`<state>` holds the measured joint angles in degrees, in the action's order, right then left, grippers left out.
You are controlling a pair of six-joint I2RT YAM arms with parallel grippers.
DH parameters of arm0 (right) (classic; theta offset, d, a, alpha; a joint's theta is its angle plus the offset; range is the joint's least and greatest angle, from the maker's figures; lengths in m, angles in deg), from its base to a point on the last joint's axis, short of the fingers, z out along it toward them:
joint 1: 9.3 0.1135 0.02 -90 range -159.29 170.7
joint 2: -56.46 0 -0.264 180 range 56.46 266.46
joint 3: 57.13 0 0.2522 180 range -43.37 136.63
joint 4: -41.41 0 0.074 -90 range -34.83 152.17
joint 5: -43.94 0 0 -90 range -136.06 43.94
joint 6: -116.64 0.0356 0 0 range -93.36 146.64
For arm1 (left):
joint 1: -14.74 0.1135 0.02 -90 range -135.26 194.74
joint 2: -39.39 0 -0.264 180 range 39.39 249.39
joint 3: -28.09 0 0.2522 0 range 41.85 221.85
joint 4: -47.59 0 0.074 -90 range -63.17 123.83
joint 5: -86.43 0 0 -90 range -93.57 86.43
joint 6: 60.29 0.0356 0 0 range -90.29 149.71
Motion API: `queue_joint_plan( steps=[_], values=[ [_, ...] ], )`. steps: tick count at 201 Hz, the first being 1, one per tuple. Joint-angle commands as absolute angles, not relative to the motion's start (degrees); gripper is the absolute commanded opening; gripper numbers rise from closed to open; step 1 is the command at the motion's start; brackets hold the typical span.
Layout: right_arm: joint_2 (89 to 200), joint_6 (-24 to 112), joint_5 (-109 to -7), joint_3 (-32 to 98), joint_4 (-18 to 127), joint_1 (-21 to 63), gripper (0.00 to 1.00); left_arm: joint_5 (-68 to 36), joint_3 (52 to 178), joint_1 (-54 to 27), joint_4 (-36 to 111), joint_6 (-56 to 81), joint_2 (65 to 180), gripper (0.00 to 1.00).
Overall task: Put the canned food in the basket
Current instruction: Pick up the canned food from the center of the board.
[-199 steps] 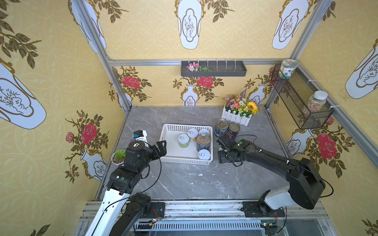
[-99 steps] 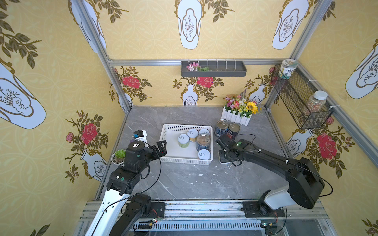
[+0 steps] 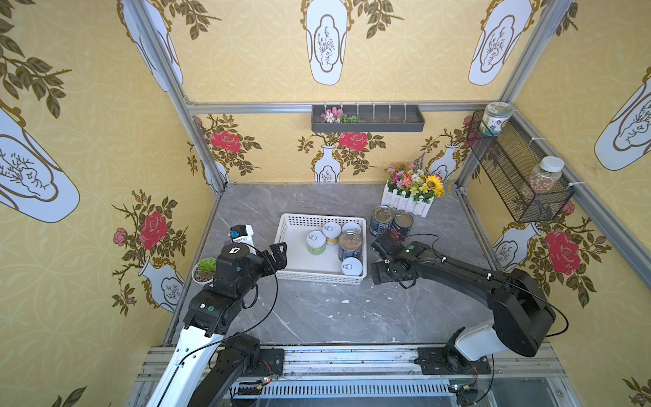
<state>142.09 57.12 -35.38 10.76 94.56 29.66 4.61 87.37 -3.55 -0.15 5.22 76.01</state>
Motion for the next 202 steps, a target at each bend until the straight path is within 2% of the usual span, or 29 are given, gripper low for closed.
queue_joint_plan(
  steps=[1, 55, 81, 119, 153, 168, 202],
  values=[
    [141.7, 58.8, -34.8, 8.8, 91.5, 29.7, 0.97, 4.8, 87.1, -3.5, 0.0, 5.2, 76.0, 1.0],
    [143.6, 60.7, -35.8, 3.9, 82.7, 29.3, 1.0, 4.6, 87.1, -3.5, 0.0, 5.2, 75.9, 1.0],
    [143.8, 60.5, -35.1, 3.6, 81.4, 29.3, 0.88, 4.5, 87.1, -3.5, 0.1, 5.2, 76.0, 1.0],
    [142.6, 58.8, -33.0, 3.2, 80.6, 29.1, 0.79, 4.6, 87.1, -3.5, 0.0, 5.1, 76.3, 1.0],
    [142.0, 59.1, -32.9, 4.1, 82.4, 29.6, 0.66, 4.4, 87.1, -3.5, 0.1, 5.0, 76.3, 1.0],
    [140.6, 59.5, -32.4, 4.7, 84.4, 30.1, 0.63, 3.8, 87.0, -3.5, 0.3, 5.2, 76.1, 1.0],
    [135.2, 60.4, -30.1, 7.6, 91.1, 32.5, 0.62, 2.7, 87.2, -3.5, 0.5, 5.5, 76.1, 1.0]
  ],
)
